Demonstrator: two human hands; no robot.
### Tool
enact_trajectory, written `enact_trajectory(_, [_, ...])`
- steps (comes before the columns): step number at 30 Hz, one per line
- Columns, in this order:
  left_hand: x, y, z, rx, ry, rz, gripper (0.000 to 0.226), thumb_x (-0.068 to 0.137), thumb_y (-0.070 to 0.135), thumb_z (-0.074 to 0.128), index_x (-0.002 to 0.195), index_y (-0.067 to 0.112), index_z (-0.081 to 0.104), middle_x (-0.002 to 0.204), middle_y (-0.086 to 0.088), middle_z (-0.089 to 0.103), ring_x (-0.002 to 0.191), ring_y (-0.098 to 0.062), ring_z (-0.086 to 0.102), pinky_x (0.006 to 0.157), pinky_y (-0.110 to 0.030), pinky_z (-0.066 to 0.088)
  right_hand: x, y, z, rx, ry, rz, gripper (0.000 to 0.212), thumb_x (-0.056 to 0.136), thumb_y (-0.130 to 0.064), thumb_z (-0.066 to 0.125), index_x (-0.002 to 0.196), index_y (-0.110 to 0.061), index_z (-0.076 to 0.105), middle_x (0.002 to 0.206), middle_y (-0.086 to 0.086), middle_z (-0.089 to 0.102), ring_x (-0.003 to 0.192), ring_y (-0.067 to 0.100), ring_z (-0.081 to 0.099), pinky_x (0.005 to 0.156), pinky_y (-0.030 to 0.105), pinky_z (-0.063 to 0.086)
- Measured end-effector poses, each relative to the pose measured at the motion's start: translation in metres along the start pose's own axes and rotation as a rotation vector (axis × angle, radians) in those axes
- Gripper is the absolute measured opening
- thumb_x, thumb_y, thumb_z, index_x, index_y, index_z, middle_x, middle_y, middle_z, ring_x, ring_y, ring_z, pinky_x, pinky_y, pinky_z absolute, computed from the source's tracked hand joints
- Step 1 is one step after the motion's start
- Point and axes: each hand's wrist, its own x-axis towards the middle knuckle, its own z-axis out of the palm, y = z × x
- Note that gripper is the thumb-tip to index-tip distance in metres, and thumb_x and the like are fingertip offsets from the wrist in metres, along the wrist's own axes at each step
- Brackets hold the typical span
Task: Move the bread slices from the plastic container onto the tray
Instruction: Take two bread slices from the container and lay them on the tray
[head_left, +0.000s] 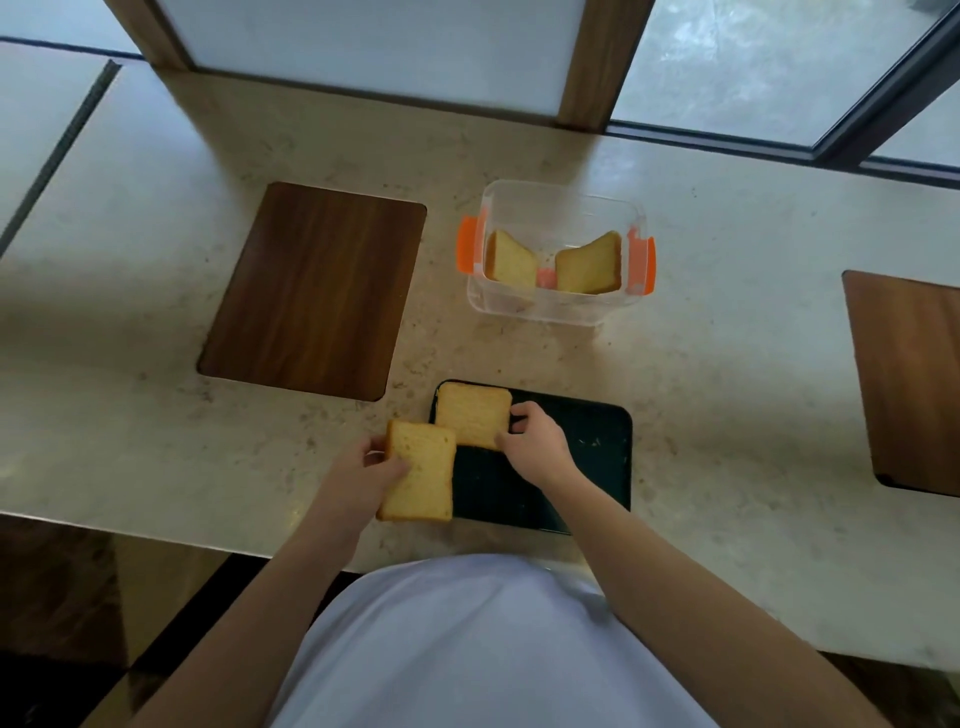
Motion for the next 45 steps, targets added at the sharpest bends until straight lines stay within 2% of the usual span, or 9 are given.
enact_trajectory(7, [0.000,0.002,0.000,-0.011,-0.019,0.015,0.038,0.092,0.015,0.065,0.128,0.015,0.055,0.116,-0.008,0.064,0.103,-0.027,0.065,0.079,-0.044,0.059,0.001,-0.004,0.002,0.023,-0.022,0.051,0.057,0.086,-0.019,0.067,0.139,-0.012,0.045,0.092,-0.008,0.056,0.078,0.008,0.058,0.059,0.025,0.050])
enact_trajectory(12, [0.000,-0.002,0.007,0.017,-0.041,0.008,0.038,0.092,0.015,0.065,0.128,0.014,0.054,0.117,-0.009,0.065,0.103,-0.027,0.065,0.080,-0.045,0.058,-0.004,-0.008,-0.001,0.009,-0.015,0.036,0.062,0.088,-0.023,0.066,0.144,-0.014,0.042,0.133,0.010,0.050,0.080,0.008,0.054,0.057,0.020,0.044])
enact_trajectory(16, [0.000,-0.003,0.012,0.032,-0.066,0.009,0.036,0.092,0.015,0.065,0.127,0.016,0.054,0.117,-0.009,0.065,0.103,-0.027,0.066,0.082,-0.047,0.058,-0.012,0.003,-0.004,0.020,0.039,0.022,0.061,0.087,-0.026,0.067,0.142,-0.016,0.044,0.133,0.008,0.048,0.075,0.004,0.050,0.056,0.017,0.040])
enact_trajectory(20, [-0.001,-0.003,0.017,0.048,-0.082,0.009,0.034,0.092,0.015,0.065,0.124,0.019,0.054,0.116,-0.008,0.065,0.105,-0.027,0.064,0.086,-0.049,0.057,-0.016,0.001,-0.003,0.113,-0.045,0.123,0.060,0.086,-0.023,0.071,0.137,-0.010,0.043,0.104,0.003,0.061,0.087,0.015,0.063,0.074,0.036,0.059])
enact_trajectory(23, [-0.002,-0.004,0.016,0.053,-0.084,0.011,0.038,0.091,0.015,0.066,0.128,0.016,0.054,0.116,-0.007,0.065,0.103,-0.026,0.065,0.081,-0.045,0.058,-0.020,-0.004,0.003,0.258,-0.015,0.211,0.056,0.087,-0.020,0.067,0.136,-0.008,0.042,0.110,0.011,0.062,0.092,0.021,0.065,0.080,0.043,0.060])
enact_trajectory(26, [-0.003,-0.004,0.013,0.063,-0.072,0.022,0.039,0.091,0.016,0.066,0.128,0.015,0.055,0.117,-0.008,0.065,0.104,-0.026,0.065,0.085,-0.047,0.058,-0.028,-0.005,0.008,-0.021,0.155,0.035,0.055,0.085,-0.025,0.070,0.133,-0.012,0.045,0.122,0.006,0.051,0.096,0.017,0.056,0.070,0.032,0.052])
enact_trajectory(29, [-0.004,-0.005,0.009,0.069,-0.053,0.025,0.038,0.091,0.015,0.066,0.128,0.015,0.055,0.115,-0.007,0.066,0.102,-0.024,0.065,0.084,-0.045,0.057,-0.023,-0.013,0.005,-0.385,0.278,-0.248,0.060,0.081,-0.022,0.073,0.133,-0.014,0.046,0.130,0.009,0.045,0.114,0.027,0.046,0.085,0.038,0.049])
enact_trajectory(34, [-0.003,-0.003,0.001,0.080,-0.034,0.026,0.039,0.091,0.019,0.067,0.127,0.021,0.053,0.115,-0.002,0.063,0.104,-0.023,0.063,0.083,-0.041,0.056,0.003,-0.045,0.003,-0.850,0.071,-0.543,0.079,0.075,-0.037,0.081,0.140,-0.015,0.041,0.144,0.012,0.042,0.129,0.034,0.040,0.102,0.049,0.042])
enact_trajectory(45, [0.006,-0.005,0.001,0.052,-0.036,0.029,0.046,0.091,0.020,0.066,0.134,0.015,0.052,0.122,-0.008,0.063,0.107,-0.026,0.063,0.091,-0.050,0.055,0.014,-0.050,0.016,-0.950,-0.011,-0.598,0.064,0.073,-0.037,0.076,0.126,-0.013,0.051,0.125,0.012,0.053,0.116,0.034,0.047,0.091,0.045,0.047])
